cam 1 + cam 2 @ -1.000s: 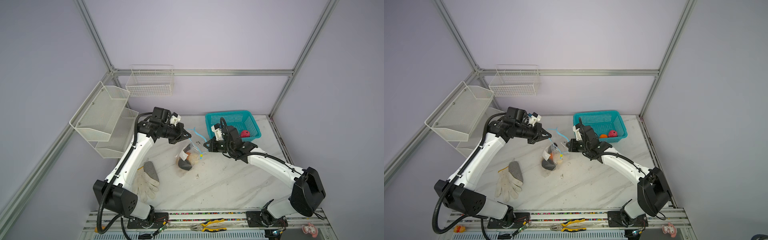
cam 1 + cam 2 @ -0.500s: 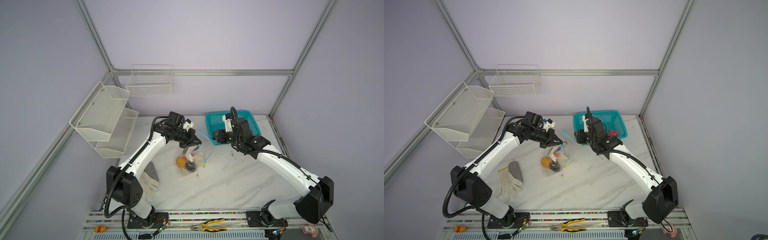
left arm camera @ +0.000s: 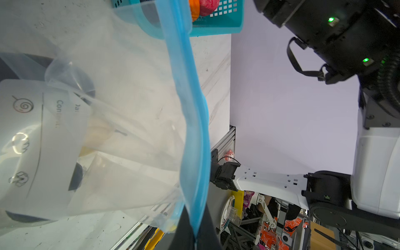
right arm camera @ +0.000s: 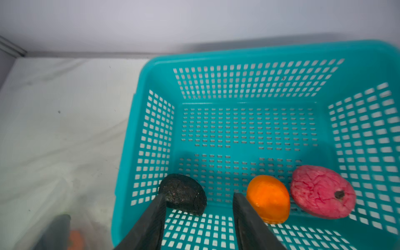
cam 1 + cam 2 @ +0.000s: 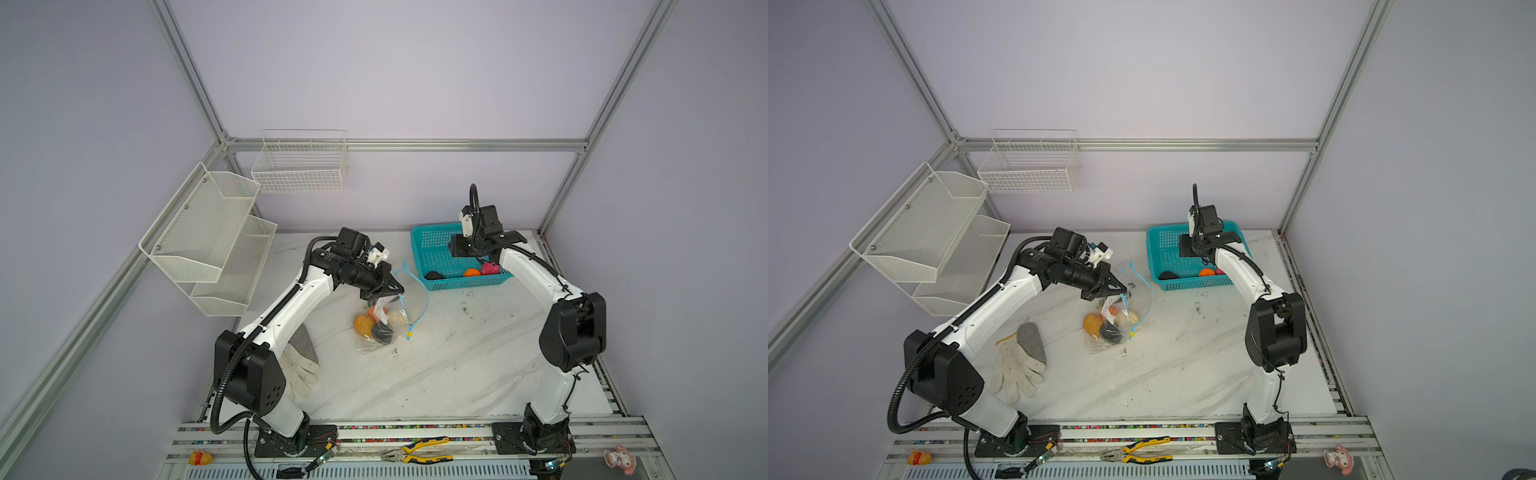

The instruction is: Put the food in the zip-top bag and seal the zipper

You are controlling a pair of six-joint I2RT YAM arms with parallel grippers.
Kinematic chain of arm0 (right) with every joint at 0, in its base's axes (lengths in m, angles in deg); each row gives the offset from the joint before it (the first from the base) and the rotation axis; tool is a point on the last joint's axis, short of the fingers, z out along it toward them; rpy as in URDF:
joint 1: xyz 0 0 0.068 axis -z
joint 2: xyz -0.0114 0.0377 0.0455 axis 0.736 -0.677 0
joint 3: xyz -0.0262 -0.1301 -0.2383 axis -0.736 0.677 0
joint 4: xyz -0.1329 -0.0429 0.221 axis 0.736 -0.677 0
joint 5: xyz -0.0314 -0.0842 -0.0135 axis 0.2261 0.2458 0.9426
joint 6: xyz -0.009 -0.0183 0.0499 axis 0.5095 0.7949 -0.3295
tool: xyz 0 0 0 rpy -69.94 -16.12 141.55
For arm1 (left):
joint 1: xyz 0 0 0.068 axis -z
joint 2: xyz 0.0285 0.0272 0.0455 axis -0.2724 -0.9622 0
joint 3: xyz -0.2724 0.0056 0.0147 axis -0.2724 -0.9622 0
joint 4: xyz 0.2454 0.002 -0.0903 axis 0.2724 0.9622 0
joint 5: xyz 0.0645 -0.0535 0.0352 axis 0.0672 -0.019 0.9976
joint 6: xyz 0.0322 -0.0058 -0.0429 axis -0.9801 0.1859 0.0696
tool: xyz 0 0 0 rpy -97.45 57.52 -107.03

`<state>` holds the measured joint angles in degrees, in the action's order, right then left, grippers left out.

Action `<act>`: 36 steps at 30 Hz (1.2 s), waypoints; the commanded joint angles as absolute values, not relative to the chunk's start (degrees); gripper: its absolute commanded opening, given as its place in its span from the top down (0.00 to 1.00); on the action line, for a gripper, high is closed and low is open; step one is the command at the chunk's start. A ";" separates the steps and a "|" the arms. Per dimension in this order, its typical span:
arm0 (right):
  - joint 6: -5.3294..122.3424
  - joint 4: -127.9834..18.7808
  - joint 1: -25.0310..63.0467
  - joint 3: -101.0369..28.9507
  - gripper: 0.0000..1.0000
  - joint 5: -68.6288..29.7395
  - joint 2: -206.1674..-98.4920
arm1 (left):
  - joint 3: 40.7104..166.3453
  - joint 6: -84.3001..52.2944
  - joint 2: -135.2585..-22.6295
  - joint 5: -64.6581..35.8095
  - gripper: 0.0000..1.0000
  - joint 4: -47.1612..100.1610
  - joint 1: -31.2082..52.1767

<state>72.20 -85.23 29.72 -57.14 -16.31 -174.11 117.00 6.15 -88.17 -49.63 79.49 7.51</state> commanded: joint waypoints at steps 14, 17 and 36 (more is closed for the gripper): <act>81.75 -94.94 29.07 -66.76 0.45 -24.60 -189.15 | 115.45 4.72 -87.07 -50.79 1.00 78.18 7.40; 81.43 -93.65 28.70 -66.77 0.44 -24.91 -190.30 | 115.72 4.93 -87.15 -50.66 1.00 78.18 7.48; 79.54 -92.68 26.67 -70.54 0.38 -11.96 -197.65 | 116.70 5.56 -88.12 -50.24 1.00 78.18 7.73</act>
<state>79.50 -91.24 26.75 -69.88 -16.81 -197.19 117.00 5.74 -88.17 -49.76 79.41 7.53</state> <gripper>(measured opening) 0.621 0.047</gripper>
